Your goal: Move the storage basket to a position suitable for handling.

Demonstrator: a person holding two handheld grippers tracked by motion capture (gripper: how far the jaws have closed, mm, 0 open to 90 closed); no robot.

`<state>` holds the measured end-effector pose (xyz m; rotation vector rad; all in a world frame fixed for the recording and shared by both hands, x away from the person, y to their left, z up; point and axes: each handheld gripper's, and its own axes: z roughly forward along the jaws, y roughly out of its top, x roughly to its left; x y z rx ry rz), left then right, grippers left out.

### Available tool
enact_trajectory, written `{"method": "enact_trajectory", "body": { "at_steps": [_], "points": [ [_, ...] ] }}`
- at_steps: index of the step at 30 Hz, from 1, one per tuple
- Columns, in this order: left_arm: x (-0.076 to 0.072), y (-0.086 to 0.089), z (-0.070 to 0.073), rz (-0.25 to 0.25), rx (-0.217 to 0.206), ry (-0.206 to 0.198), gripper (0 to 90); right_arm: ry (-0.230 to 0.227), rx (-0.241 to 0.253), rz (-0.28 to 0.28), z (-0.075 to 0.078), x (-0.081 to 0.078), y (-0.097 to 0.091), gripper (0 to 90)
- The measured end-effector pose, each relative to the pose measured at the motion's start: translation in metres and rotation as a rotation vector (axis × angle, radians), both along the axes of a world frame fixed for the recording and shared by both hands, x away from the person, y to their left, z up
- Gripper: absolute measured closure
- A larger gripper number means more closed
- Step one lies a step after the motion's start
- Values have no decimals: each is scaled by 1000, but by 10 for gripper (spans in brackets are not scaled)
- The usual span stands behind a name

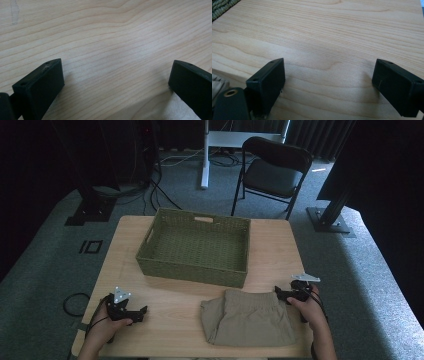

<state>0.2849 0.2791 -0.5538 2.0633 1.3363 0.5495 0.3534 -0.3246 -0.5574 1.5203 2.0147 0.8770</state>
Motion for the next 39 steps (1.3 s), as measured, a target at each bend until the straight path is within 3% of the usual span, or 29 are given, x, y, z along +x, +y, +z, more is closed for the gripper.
{"method": "enact_trajectory", "body": {
  "at_steps": [9, 11, 14, 23, 31, 39],
  "points": [
    [4, 6, 0, -49, 2, 1, 9, 0, 16, 3, 0, 1, -2, 110],
    [6, 7, 1, -54, 8, 4, 10, 5, 39, -11, 1, 2, -3, 130],
    [10, 8, 2, -62, 31, -4, 10, 13, 29, -6, 3, 3, -4, 128],
    [23, 7, 10, -81, 17, -25, 10, -21, 33, 7, 24, 7, 2, 126],
    [38, 7, 32, -99, 9, -68, 10, -58, 61, 25, 47, 10, 16, 124],
    [52, 8, 67, -101, -50, -145, 10, -115, 107, 62, 72, 11, 34, 125]
  ]
}}
